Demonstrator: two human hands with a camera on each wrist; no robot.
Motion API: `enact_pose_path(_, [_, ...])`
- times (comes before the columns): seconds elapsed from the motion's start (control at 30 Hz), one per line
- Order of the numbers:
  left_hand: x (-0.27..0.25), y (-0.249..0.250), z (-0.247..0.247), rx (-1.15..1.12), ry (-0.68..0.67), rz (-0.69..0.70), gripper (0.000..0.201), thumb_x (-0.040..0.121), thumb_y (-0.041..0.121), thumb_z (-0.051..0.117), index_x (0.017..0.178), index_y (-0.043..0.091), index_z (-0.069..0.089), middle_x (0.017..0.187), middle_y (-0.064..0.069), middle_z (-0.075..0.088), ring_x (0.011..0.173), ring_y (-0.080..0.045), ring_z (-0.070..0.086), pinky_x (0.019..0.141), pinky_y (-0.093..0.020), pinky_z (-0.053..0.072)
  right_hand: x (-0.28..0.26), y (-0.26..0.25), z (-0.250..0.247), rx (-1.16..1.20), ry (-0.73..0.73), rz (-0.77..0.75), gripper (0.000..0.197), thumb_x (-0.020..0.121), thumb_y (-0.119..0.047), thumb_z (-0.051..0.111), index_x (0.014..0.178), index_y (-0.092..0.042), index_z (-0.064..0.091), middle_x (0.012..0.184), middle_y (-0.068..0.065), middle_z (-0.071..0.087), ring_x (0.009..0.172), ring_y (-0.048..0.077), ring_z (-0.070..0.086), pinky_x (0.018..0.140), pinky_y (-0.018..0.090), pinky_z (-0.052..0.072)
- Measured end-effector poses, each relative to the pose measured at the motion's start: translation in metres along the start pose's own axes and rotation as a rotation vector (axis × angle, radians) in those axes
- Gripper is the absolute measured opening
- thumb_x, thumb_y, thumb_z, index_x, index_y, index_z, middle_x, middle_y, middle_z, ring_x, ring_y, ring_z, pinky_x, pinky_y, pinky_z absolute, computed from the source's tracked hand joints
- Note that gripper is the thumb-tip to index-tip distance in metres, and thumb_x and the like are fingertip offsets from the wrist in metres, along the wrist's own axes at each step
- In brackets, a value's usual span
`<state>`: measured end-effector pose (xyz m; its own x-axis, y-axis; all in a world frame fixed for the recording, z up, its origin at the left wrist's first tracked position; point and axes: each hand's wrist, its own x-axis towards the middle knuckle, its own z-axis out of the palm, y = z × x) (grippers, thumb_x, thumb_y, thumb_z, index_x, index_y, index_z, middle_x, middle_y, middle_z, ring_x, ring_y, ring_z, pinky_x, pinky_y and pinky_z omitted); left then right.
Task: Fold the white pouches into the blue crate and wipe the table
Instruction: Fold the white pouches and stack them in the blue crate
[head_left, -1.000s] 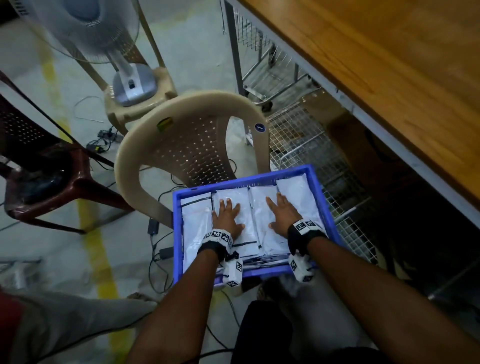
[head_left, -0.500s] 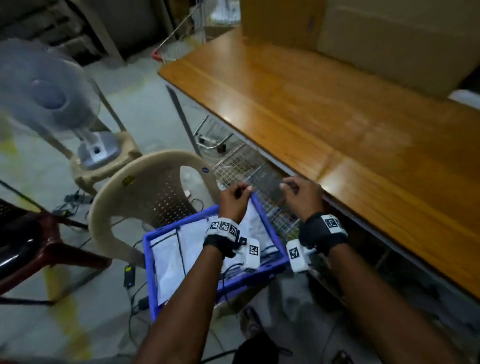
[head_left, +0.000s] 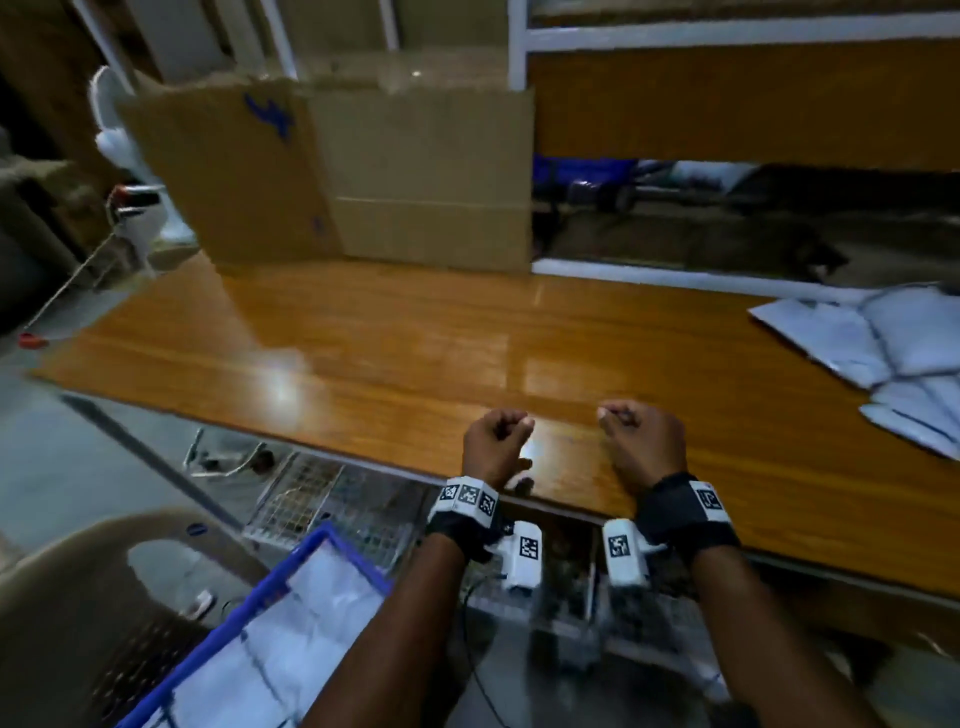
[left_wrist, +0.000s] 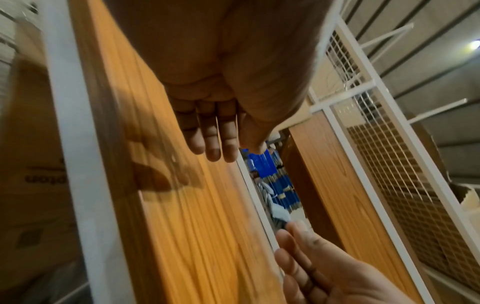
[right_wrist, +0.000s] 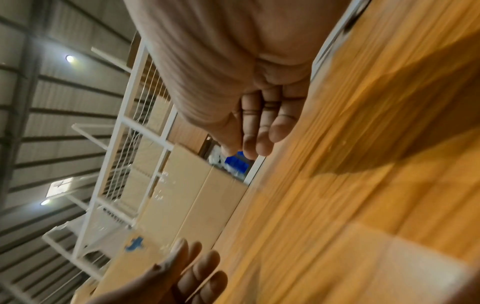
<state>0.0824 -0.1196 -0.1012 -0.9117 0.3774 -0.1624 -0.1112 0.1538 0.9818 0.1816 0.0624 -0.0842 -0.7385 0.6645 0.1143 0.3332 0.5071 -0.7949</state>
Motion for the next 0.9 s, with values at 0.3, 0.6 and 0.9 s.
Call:
enact_pose_path(0.3, [0.007,-0.013,0.127,0.246,-0.025,0.037,0.024,0.078,0.041,0.078,0.100,0.031,0.075,0.101,0.002,0.075,0.100,-0.019,0.069,0.094,-0.043,0.055,0.015,0.122,-0.125,-0.004,0.134,0.256,0.030,0.084,-0.034,0.073,0.109,-0.015,0.073,0.104,0.004,0.073,0.092,0.018,0.066,0.077,0.024,0.048])
enact_pose_path(0.6, [0.004,-0.019,0.228,0.695,-0.110,0.050,0.064,0.082,0.066,0.062,0.138,0.035,0.054,0.160,0.000,0.032,0.153,-0.020,-0.004,0.118,-0.049,-0.016,0.022,0.205,-0.209,-0.004,0.145,0.302,0.039,0.084,-0.038,0.073,0.115,-0.015,0.069,0.107,0.002,0.071,0.097,0.018,0.066,0.080,0.028,0.052])
enact_pose_path(0.9, [0.001,-0.012,0.227,0.633,-0.094,0.050,0.063,0.089,0.055,0.062,0.145,0.030,0.048,0.159,-0.003,0.034,0.153,-0.018,-0.001,0.120,-0.048,-0.014,0.114,0.209,-0.283,-0.155,0.384,0.178,0.046,0.081,-0.037,0.073,0.120,-0.015,0.063,0.121,0.015,0.063,0.114,0.034,0.057,0.094,0.038,0.047])
